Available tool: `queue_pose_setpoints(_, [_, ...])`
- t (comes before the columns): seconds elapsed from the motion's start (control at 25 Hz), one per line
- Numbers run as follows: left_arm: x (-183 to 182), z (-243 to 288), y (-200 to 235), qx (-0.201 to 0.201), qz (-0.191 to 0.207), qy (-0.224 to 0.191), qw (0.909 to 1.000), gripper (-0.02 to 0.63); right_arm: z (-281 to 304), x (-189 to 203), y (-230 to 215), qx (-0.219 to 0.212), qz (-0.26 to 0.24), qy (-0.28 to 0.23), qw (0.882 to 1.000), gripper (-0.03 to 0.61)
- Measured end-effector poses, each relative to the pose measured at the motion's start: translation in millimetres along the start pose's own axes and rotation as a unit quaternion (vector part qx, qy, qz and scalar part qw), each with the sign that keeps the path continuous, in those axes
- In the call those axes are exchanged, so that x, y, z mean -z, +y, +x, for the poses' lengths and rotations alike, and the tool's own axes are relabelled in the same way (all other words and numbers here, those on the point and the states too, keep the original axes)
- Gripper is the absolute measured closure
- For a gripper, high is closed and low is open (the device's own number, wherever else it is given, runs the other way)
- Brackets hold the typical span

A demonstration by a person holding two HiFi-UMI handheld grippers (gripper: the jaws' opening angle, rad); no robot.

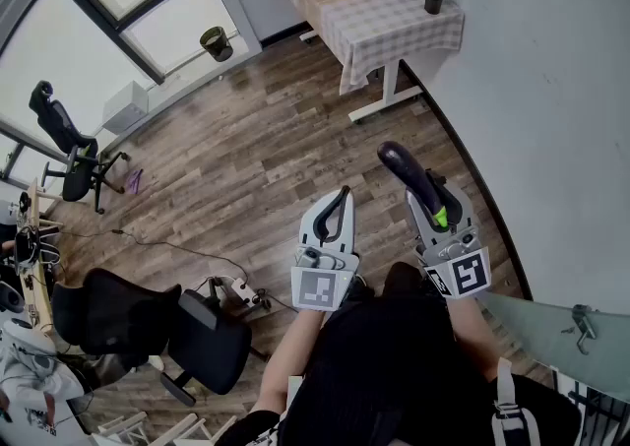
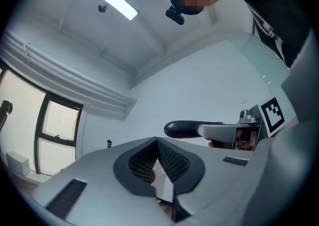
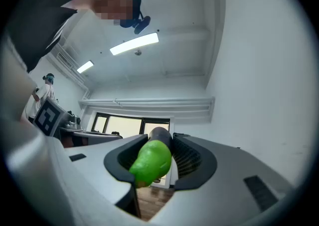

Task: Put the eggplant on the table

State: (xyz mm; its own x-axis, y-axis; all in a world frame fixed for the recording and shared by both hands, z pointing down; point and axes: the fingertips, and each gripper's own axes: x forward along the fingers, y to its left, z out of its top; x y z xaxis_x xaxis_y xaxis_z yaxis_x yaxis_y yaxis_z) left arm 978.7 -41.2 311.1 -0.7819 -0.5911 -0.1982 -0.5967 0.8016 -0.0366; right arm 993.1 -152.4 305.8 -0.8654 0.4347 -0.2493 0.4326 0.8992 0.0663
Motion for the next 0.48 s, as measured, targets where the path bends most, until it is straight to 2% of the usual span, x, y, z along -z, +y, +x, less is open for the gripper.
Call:
queue_pose_setpoints(0.24, [14.5, 32.2, 49.2, 0.005, -0.006, 0.003, 1.0, 0.624, 60.2, 19.7, -6.7, 0.02, 0.007, 0.001, 1.0, 0.417])
queue_pose_setpoints(0.48, [50.9, 104.0, 109.2, 0.015, -0.007, 0.01, 0.9998, 0.624, 143.6, 62.7, -38.4, 0.009, 0.021, -0.006, 1.0, 0.416])
